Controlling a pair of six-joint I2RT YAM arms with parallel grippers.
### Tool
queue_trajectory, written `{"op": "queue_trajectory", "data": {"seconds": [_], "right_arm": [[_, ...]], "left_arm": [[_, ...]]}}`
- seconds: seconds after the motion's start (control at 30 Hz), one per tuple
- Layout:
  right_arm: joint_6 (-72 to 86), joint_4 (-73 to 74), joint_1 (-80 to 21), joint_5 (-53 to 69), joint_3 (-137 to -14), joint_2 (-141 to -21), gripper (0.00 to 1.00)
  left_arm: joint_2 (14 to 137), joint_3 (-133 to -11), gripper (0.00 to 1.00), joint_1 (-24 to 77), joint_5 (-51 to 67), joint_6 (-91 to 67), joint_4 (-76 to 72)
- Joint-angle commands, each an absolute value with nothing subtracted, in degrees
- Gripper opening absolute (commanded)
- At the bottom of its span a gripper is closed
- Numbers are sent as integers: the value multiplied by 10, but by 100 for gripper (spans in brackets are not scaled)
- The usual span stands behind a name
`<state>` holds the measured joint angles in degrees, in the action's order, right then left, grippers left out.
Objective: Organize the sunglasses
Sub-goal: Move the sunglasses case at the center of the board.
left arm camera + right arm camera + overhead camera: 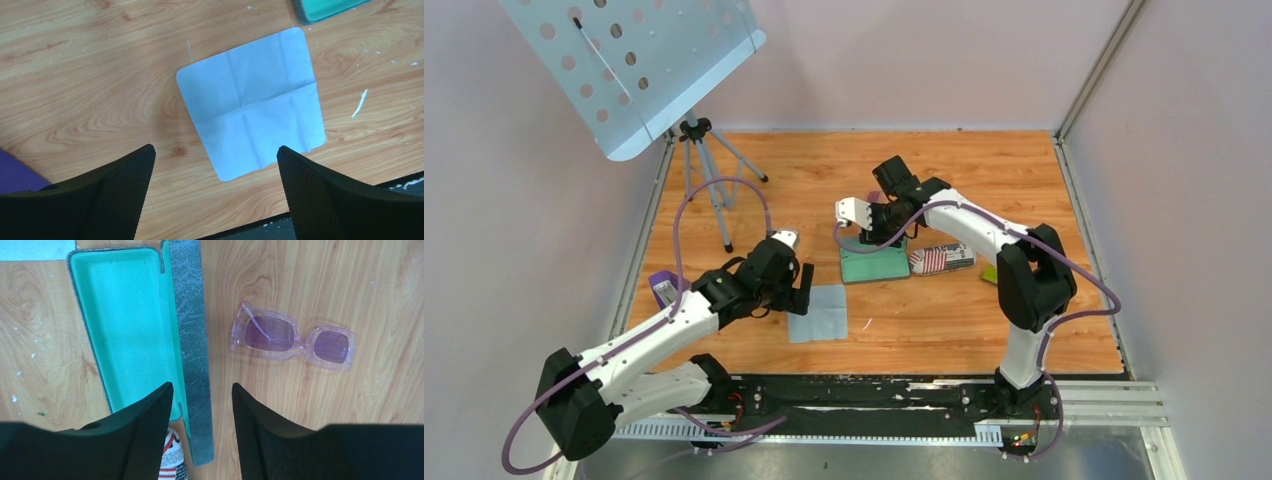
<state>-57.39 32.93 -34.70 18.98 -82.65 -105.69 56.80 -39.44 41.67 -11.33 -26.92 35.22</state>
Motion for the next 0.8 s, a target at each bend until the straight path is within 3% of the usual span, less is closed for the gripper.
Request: {"op": "queue_trajectory", "data": {"seconds": [0.0, 0.27, 0.47, 0.63, 0.77], "right_arm": [[-532, 354, -341, 216, -837, -989, 54], [-529, 375, -408, 274, -740, -910, 50], [-516, 374, -453, 304, -712, -935, 41], [-481, 365, -452, 303, -711, -930, 40], [-476, 334, -452, 311, -683, -927, 36]], "left_arm": [[561, -411, 94, 414, -156, -296, 383], [507, -408, 99, 413, -239, -347, 396], [531, -361, 99, 383, -207, -409, 367], [571, -338, 68, 357, -186, -412, 301], [629, -351, 58, 357, -203, -391, 277]]}}
